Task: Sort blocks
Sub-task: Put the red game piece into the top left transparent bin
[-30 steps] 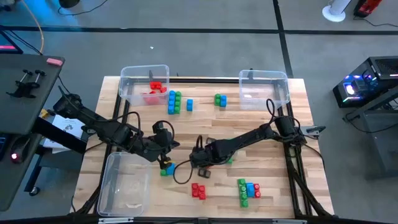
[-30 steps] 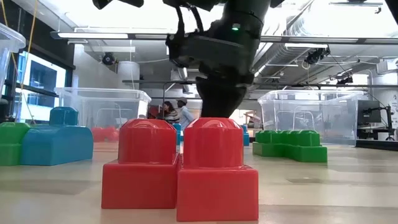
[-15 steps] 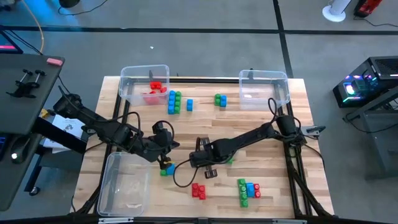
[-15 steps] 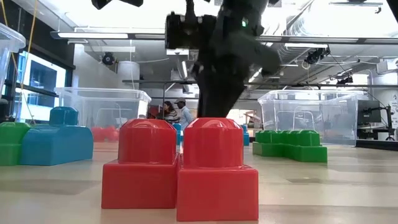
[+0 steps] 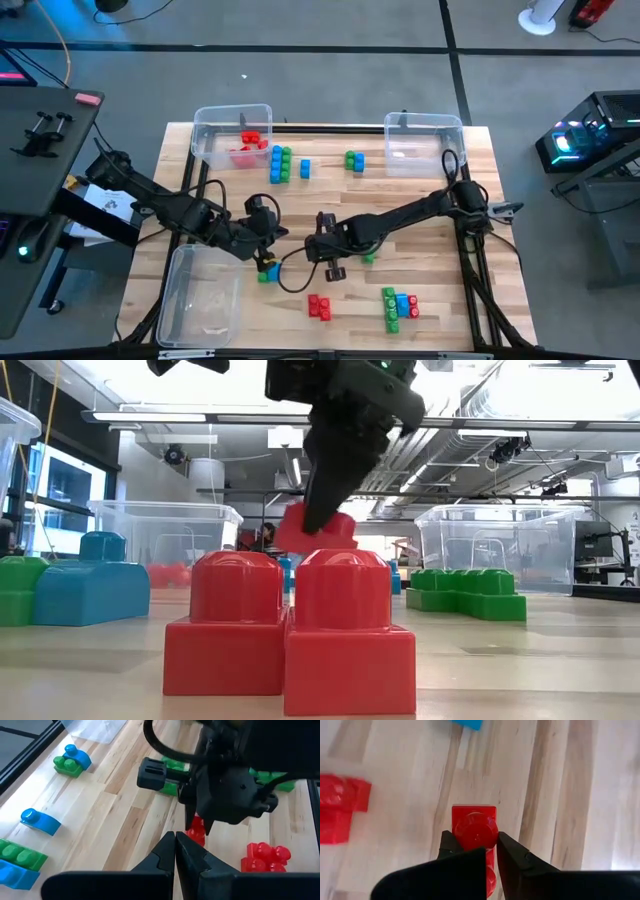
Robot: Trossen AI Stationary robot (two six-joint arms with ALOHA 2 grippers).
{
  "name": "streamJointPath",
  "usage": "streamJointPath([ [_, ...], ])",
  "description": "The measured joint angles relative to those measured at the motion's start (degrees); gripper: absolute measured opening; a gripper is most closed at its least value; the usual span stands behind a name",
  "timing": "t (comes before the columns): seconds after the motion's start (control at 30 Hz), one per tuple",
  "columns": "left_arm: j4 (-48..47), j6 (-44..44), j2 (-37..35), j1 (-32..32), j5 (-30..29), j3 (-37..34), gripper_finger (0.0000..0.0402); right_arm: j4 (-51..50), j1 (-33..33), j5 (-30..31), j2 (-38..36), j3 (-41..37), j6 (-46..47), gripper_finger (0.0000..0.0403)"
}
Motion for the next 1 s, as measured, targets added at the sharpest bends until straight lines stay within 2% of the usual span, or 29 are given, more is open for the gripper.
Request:
streamJointPath([
  [0.17, -3.5, 2.31, -2.04, -0.33, -0.09, -0.02, 0.0, 0.06, -0.02, 0.04, -1.45, 0.02, 0.17, 0.0],
  [0.27, -7.11, 1.9, -5.99, -0.35, -3.37, -0.02, 0.0, 1.77, -0.27, 1.1, -4.13, 0.02, 0.26, 0.0],
  [0.43, -7.98, 1.79, -13.33, -0.3, -9.54, 0.0, 0.0, 11.48, -1.71, 3.72, -9.12, 0.04, 0.33, 0.0],
  [0.67, -7.53, 0.72, -17.32, -0.31, -11.39, 0.0, 0.0007, 26.23, -3.73, 4.15, -15.04, 0.09, 0.06, 0.0],
  [0.8, -7.35, 0.67, -17.29, -0.31, -10.86, 0.0, 0.0038, 28.02, -4.53, 4.12, -17.45, 0.09, -0.35, 0.0],
  [1.0, -0.9, 5.76, -17.76, -0.31, -9.55, 0.04, 0.0123, 31.39, -5.16, 4.09, -21.09, 0.08, -2.49, 0.0],
])
